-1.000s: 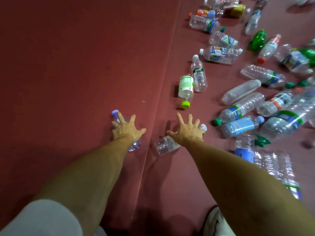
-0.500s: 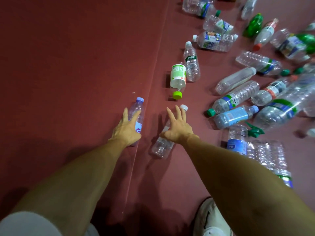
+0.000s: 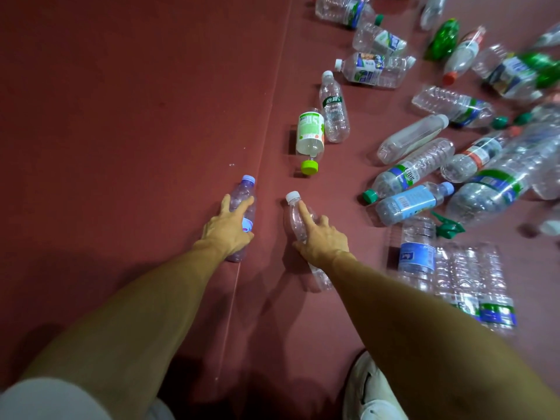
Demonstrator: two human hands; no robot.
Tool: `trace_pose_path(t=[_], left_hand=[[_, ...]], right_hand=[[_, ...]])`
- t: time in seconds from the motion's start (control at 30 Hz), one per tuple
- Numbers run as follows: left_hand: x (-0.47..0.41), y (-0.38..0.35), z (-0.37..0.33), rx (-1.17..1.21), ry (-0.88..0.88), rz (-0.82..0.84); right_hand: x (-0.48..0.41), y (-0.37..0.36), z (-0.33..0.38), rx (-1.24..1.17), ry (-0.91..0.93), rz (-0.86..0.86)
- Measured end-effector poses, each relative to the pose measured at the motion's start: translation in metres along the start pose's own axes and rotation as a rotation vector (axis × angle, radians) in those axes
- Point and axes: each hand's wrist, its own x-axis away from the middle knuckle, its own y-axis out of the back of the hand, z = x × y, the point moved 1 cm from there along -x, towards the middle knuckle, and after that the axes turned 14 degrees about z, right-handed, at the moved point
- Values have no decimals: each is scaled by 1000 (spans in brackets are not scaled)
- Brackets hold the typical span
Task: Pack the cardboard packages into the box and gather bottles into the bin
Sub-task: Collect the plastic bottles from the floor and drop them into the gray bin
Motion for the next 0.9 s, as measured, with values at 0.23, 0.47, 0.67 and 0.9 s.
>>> trace_pose_path(t=[0.23, 0.47, 0.67, 0.9], left_hand=[[-3, -2, 3, 55, -43, -10], [16, 15, -6, 25, -114, -26], [101, 110, -36, 45, -167, -104], [262, 278, -73, 90, -162, -222]], right_hand=[[-2, 9, 20, 76, -49, 50], [10, 33, 24, 108, -18, -56], [94, 131, 62, 71, 95, -191], [245, 291, 147, 179, 221, -168]])
